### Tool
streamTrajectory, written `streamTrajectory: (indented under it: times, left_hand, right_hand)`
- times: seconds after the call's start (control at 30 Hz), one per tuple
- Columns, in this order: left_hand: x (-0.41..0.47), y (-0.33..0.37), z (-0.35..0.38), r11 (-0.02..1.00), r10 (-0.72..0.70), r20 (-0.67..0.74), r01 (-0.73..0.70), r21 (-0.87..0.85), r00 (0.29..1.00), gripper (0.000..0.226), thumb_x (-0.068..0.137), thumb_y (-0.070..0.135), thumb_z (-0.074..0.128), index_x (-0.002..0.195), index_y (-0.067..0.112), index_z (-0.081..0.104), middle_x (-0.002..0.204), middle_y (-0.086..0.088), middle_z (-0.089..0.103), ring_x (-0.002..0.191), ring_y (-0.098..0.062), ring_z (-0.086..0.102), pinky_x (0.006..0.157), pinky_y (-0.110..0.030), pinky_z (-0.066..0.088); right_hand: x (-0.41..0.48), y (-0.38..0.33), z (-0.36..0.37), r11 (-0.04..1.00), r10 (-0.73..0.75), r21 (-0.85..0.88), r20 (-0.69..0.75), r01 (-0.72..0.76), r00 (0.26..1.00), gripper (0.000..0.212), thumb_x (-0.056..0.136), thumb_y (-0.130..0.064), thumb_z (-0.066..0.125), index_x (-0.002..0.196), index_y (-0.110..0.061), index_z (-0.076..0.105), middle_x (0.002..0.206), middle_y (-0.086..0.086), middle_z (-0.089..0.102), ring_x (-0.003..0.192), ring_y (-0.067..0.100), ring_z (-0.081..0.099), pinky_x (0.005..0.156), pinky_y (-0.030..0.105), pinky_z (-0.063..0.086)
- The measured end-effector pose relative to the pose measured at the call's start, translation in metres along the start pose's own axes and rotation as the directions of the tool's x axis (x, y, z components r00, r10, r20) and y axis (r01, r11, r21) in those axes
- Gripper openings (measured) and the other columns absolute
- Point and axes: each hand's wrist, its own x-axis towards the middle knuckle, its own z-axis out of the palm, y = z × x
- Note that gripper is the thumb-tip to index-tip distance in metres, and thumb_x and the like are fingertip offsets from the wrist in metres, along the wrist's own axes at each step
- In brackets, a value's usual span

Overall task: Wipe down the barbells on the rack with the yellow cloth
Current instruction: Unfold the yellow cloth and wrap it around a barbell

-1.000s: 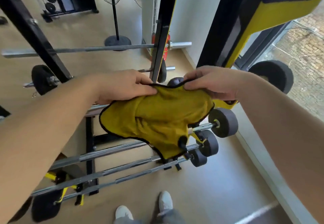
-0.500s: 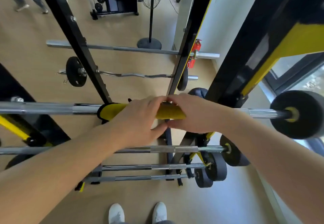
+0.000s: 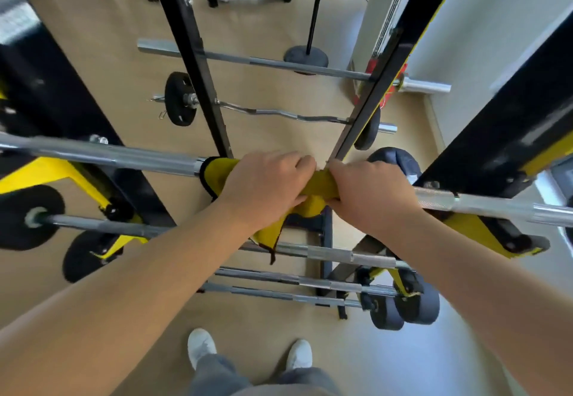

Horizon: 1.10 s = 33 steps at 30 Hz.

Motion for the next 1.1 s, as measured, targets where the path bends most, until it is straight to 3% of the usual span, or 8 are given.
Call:
streamTrajectory:
  times: [0.2,0.37,0.5,0.63,0.8,0.9,1.0,1.1]
  left_hand:
    - [-0.05,-0.066,-0.006,0.999,-0.002,-0.031,0.003,0.052,1.0,0.035,0.082,0.034,0.075,0.104,0.012,0.06,0.083,-0.004,0.063,0.07,-0.02,0.062,0.055,-0.026,0.033]
    - [-0.083,-0.112,-0.007,0.997,-0.025,-0.047,0.029,0.071,0.999,0.031,0.081,0.03,0.073,0.102,0.011,0.06,0.08,-0.004,0.06,0.068,-0.022,0.059,0.058,-0.029,0.032]
    - [-0.11,-0.149,-0.011,0.995,-0.079,-0.066,0.082,0.053,0.995,0.037,0.075,0.034,0.079,0.098,0.012,0.061,0.078,-0.005,0.059,0.068,-0.025,0.06,0.055,-0.033,0.041]
    - [-0.136,-0.184,-0.014,0.981,-0.17,-0.073,0.176,0.078,0.983,0.033,0.076,0.038,0.079,0.09,0.014,0.06,0.074,-0.003,0.057,0.067,-0.024,0.059,0.057,-0.034,0.04]
    - [-0.163,-0.213,-0.014,0.974,-0.198,-0.095,0.207,0.093,0.976,0.034,0.081,0.037,0.077,0.104,0.016,0.063,0.087,-0.003,0.062,0.081,-0.025,0.061,0.076,-0.04,0.042]
    - [-0.166,-0.214,-0.016,0.969,-0.213,-0.08,0.221,0.111,0.974,0.035,0.082,0.041,0.075,0.105,0.017,0.062,0.088,-0.002,0.064,0.081,-0.024,0.062,0.075,-0.039,0.042]
    - [-0.16,-0.217,-0.024,0.984,-0.172,-0.017,0.172,0.034,0.985,0.036,0.083,0.052,0.069,0.094,0.019,0.059,0.076,0.002,0.061,0.069,-0.019,0.06,0.063,-0.032,0.043]
    - [-0.146,-0.22,-0.031,0.987,-0.133,0.131,0.12,0.104,0.982,0.04,0.089,0.062,0.054,0.085,0.023,0.046,0.066,0.007,0.051,0.055,-0.012,0.048,0.05,-0.025,0.033]
  right_hand:
    - [0.04,-0.076,-0.017,1.0,-0.017,-0.02,-0.019,0.017,1.0,0.026,0.096,-0.039,0.051,0.092,-0.023,0.03,0.066,-0.006,0.033,0.056,0.025,0.039,0.051,0.03,0.028]
    - [0.072,-0.133,-0.028,0.998,-0.036,0.042,-0.051,0.038,0.998,0.013,0.098,-0.031,0.045,0.094,-0.024,0.035,0.078,-0.002,0.055,0.064,0.028,0.048,0.055,0.034,0.034]
    - [0.097,-0.172,-0.032,0.997,-0.048,0.06,-0.073,0.053,0.996,0.006,0.098,-0.027,0.048,0.098,-0.023,0.044,0.067,-0.007,0.034,0.061,0.026,0.04,0.053,0.033,0.033]
    - [0.122,-0.208,-0.037,0.994,-0.083,0.058,-0.108,0.09,0.991,0.022,0.097,-0.026,0.051,0.088,-0.021,0.032,0.066,-0.004,0.04,0.055,0.025,0.037,0.051,0.032,0.031]
    - [0.141,-0.229,-0.047,0.975,-0.144,0.157,-0.077,0.154,0.987,0.02,0.094,-0.039,0.056,0.089,-0.023,0.046,0.065,-0.004,0.041,0.056,0.02,0.045,0.053,0.033,0.042]
    - [0.148,-0.21,-0.059,0.933,-0.215,0.327,0.168,0.151,0.962,0.029,0.09,-0.054,0.059,0.084,-0.026,0.052,0.074,-0.003,0.055,0.066,0.015,0.054,0.053,0.03,0.04]
    - [0.151,-0.183,-0.07,0.825,-0.25,0.553,0.538,-0.113,0.805,0.028,0.086,-0.055,0.068,0.099,-0.032,0.059,0.09,-0.007,0.066,0.08,0.013,0.063,0.066,0.027,0.051]
    - [0.154,-0.18,-0.074,0.851,-0.201,0.493,0.622,-0.179,0.757,0.042,0.084,-0.054,0.07,0.116,-0.03,0.06,0.097,-0.006,0.067,0.084,0.016,0.066,0.077,0.033,0.056]
